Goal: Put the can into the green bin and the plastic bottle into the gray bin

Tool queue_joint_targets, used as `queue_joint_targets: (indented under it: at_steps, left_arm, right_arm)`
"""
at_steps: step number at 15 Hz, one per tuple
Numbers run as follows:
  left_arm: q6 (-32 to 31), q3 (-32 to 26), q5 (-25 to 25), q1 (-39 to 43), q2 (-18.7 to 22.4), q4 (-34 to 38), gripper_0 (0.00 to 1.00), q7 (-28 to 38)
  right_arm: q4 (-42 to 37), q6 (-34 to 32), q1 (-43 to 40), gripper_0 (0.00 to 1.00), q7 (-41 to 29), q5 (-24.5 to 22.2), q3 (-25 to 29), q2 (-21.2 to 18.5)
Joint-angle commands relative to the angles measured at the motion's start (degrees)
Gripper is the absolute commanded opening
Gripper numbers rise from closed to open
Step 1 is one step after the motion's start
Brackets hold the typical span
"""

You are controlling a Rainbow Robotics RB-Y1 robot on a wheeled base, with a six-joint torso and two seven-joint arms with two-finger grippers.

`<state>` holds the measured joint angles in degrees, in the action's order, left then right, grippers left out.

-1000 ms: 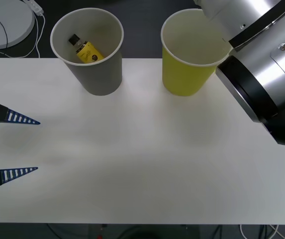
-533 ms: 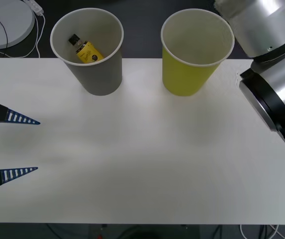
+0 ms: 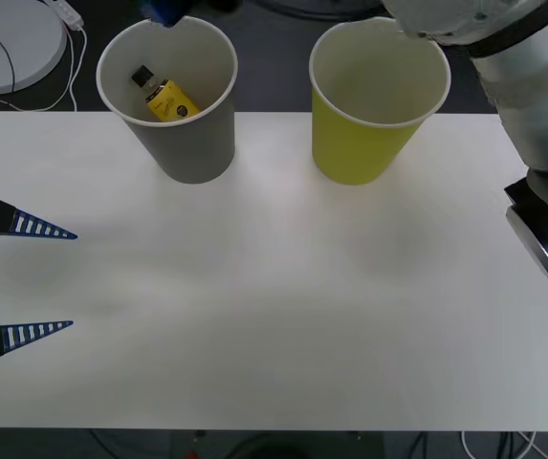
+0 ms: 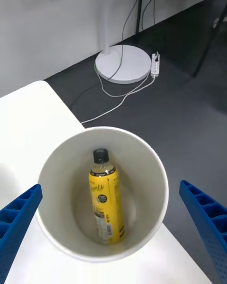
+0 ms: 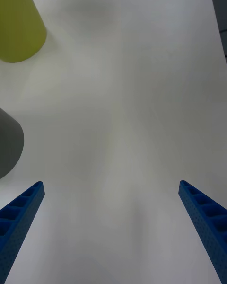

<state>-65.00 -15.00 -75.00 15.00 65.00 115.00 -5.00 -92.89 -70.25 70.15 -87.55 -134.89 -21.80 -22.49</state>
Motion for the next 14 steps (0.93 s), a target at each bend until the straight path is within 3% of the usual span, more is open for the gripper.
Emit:
queue_joint_targets:
  at_steps: [1, 8, 14]
  left_arm:
    - [0.0, 0.0, 0.0, 0.0, 0.0, 0.0, 1.0, 0.0]
    - [0.0, 0.0, 0.0, 0.0, 0.0, 0.0, 1.0, 0.0]
    - [0.0, 0.0, 0.0, 0.0, 0.0, 0.0, 1.0, 0.0]
  right_arm:
    - [-7.6, -0.2, -5.1, 1.0, 0.0, 0.5, 0.0, -2.5]
    - [-26.7, 0.0, -21.5, 1.0, 2.0, 1.4, 2.5, -9.2]
    - [-35.8, 7.3, -43.8, 1.0, 19.0, 14.0, 14.2, -11.2]
